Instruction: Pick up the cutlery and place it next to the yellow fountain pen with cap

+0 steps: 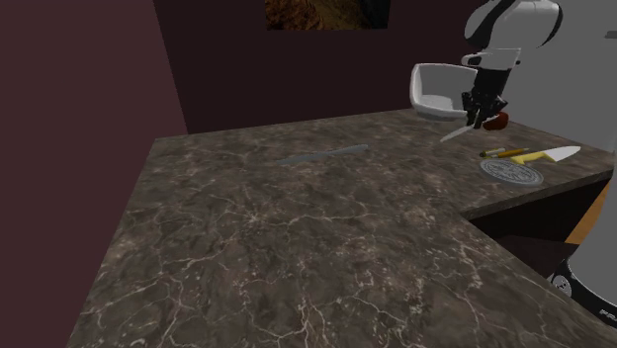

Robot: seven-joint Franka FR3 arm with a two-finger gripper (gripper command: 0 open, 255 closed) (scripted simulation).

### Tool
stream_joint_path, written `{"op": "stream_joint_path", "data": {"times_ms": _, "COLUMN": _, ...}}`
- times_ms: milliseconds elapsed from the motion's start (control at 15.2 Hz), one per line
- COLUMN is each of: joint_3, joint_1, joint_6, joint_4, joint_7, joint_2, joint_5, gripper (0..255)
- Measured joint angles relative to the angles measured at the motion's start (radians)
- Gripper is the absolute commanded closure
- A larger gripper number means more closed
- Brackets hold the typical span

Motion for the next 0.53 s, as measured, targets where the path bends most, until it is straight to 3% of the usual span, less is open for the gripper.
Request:
{"op": "stream_joint_path", "data": {"times_ms": 132, "joint_3": 0.022, "joint_1": -0.027, "joint_6": 0.041, "joint_4": -0.008, "joint_7": -0.044, "joint_2": 0.047, "joint_5": 0.059, "gripper": 255}}
{"op": "stream_joint_path", "data": {"times_ms": 528, "joint_3": 0.035, "joint_1": -0.041, "joint_6": 0.062, "joint_4": -0.013, "joint_7": -0.063, "joint_2": 0.067, "joint_5": 0.085, "gripper": 255}}
